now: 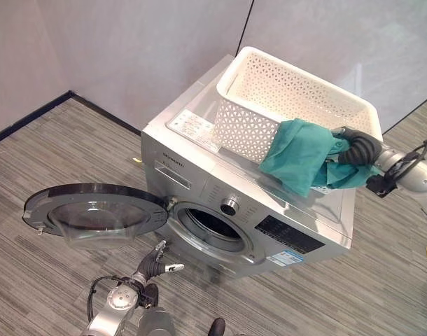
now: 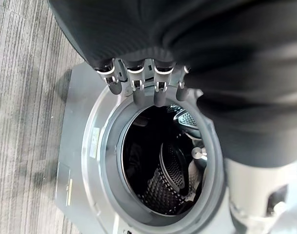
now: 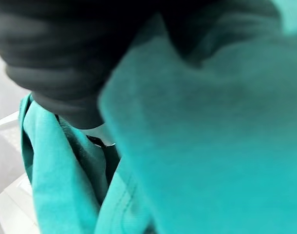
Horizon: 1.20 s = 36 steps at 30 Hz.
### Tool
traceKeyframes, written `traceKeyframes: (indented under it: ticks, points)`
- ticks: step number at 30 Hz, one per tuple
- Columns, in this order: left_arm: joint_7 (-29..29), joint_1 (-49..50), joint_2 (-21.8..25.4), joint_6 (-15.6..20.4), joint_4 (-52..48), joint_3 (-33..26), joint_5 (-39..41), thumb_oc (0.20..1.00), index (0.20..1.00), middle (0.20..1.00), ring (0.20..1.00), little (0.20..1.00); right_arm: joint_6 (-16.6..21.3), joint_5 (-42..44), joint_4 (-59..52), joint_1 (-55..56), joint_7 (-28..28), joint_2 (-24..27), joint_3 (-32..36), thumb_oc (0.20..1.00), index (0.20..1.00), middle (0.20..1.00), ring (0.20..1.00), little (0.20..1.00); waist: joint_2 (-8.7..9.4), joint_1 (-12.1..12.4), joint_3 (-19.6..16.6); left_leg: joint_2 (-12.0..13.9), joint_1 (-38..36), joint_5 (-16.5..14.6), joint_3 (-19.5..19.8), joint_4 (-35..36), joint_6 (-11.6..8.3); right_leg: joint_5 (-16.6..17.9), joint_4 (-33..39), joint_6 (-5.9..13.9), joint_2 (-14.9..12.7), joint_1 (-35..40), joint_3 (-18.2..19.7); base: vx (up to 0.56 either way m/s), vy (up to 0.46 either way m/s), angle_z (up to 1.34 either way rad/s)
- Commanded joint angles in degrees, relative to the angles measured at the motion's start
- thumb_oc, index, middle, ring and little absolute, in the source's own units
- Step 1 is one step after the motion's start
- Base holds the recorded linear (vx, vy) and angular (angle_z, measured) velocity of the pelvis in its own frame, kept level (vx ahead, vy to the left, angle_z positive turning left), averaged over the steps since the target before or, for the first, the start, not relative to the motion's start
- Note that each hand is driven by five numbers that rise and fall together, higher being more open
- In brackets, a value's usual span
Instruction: Grab the laundry basket,head to the washer,open it,put in the laundry and shut it.
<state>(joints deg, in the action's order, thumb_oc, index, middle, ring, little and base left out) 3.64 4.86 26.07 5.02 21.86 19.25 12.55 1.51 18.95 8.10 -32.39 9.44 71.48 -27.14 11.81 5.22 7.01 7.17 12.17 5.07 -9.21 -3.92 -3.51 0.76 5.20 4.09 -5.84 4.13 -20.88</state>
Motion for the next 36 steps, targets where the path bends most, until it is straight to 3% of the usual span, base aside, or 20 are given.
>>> traceKeyframes:
  ticks: [1,2,3,8,15,24,29,30,31,33,34,36]
  points:
    - [-0.22,-2.24,-0.31,3.3,0.74,4.02,-0.05,1.0,1.0,1.0,1.0,1.0,1.07,1.45,3.01,-6.11,-1.4,0.31,-1.44,0.507,0.507,0.507,0.507,0.507,-0.64,1.16,-0.25,1.08,0.37,2.05,-3.67,5.23,0.22,-7.88,-1.4,1.45,0.76,6.82,0.49,0.0,0.0,0.0]
    - [-0.34,-2.36,-0.39,3.32,0.84,4.07,-0.08,1.0,1.0,1.0,1.0,1.0,1.29,1.64,2.85,-6.32,-1.61,0.31,-1.29,0.674,0.674,0.674,0.674,0.674,-0.62,1.08,-0.28,1.06,0.23,2.01,-3.8,5.31,0.22,-7.87,-1.43,1.48,0.75,6.83,0.54,0.0,0.0,0.0]
    - [-0.45,-2.42,-0.55,3.37,0.88,4.0,-0.06,1.0,1.0,1.0,1.0,1.0,1.58,2.32,2.17,-6.44,-1.9,0.34,-0.79,1.0,1.0,1.0,1.0,1.0,-0.61,0.91,-0.34,1.05,0.13,1.95,-3.9,5.34,0.25,-7.85,-1.54,1.5,0.73,6.73,0.64,0.0,0.0,0.0]
    - [-0.17,-2.34,-0.3,3.57,0.53,4.24,0.05,1.0,1.0,1.0,1.0,1.0,2.29,6.27,2.34,-6.47,-1.88,0.16,0.07,1.0,1.0,1.0,1.0,1.0,-0.45,1.0,-0.4,1.04,-0.01,1.9,-3.93,5.29,0.23,-7.91,-1.67,1.5,0.76,6.74,0.61,0.0,0.0,0.0]
    - [0.29,-2.7,0.59,3.76,0.45,6.04,0.45,1.0,1.0,1.0,1.0,1.0,3.43,14.66,7.51,-17.44,-2.0,0.57,-6.64,1.0,1.0,1.0,1.0,1.0,0.32,1.84,-0.05,0.99,0.39,1.87,-3.73,5.17,0.02,-7.66,-1.27,1.59,1.0,6.62,0.04,0.0,0.0,0.0]
    - [-0.08,-3.67,1.0,3.51,0.4,7.11,1.01,1.0,1.0,1.0,1.0,1.0,2.12,14.09,12.9,-24.37,-2.57,-1.67,-13.02,1.0,1.0,1.0,1.0,1.0,0.96,3.33,1.32,0.97,2.29,1.9,-3.0,4.51,-0.04,-7.54,-1.38,1.57,1.0,5.62,-0.42,0.0,-0.006,0.02]
    - [-1.42,-3.92,1.41,3.64,0.1,5.61,0.95,1.0,1.0,1.0,1.0,1.0,1.86,12.93,10.8,-21.36,-2.42,-1.13,-12.02,1.0,1.0,1.0,1.0,1.0,1.76,4.01,3.24,0.73,3.98,1.12,-1.64,4.0,-0.74,-8.37,-1.83,1.43,1.0,4.69,-0.71,0.02,-0.04,0.12]
    - [-1.7,-3.91,1.42,3.74,0.05,5.21,0.92,1.0,1.0,1.0,1.0,1.0,1.93,12.78,9.97,-20.44,-2.31,-0.58,-11.57,0.752,0.752,0.752,0.752,0.752,1.9,4.04,3.59,0.75,4.24,1.15,-1.65,3.92,-0.76,-8.37,-1.88,1.4,1.02,4.55,-0.8,-0.01,-0.026,0.09]
    - [-1.9,-3.96,1.41,3.86,0.08,4.89,0.81,1.0,1.0,1.0,1.0,1.0,2.04,12.78,9.48,-19.83,-2.16,-0.42,-11.35,0.567,0.567,0.567,0.567,0.567,2.08,4.08,3.79,0.71,4.46,1.18,-1.62,3.91,-0.75,-8.34,-1.81,1.38,1.09,4.45,-0.87,0.0,-0.027,0.05]
    - [-2.12,-4.08,1.36,3.92,0.4,4.71,0.95,1.0,1.0,1.0,1.0,1.0,2.1,12.89,9.48,-19.16,-2.11,-0.82,-11.06,0.338,0.338,0.338,0.338,0.338,2.2,4.19,3.9,0.66,4.52,1.14,-1.66,3.97,-0.74,-8.28,-1.78,1.41,1.11,4.29,-0.9,0.0,0.0,0.0]
    - [-2.15,-4.18,1.33,3.92,0.44,4.73,0.94,1.0,1.0,1.0,1.0,1.0,2.09,12.89,9.6,-19.01,-2.1,-1.05,-11.1,0.228,0.228,0.228,0.228,0.228,2.23,4.21,3.96,0.64,4.51,1.13,-1.7,3.98,-0.72,-8.26,-1.75,1.41,1.11,4.27,-0.87,0.0,0.0,0.0]
    - [-2.16,-4.4,1.38,3.95,0.38,4.77,0.91,1.0,1.0,1.0,1.0,1.0,2.03,12.88,9.66,-19.09,-2.06,-1.48,-11.38,0.2,0.2,0.2,0.2,0.2,2.26,4.24,4.0,0.64,4.52,1.12,-1.77,3.98,-0.72,-8.24,-1.65,1.4,1.12,4.29,-0.89,0.0,0.0,0.0]
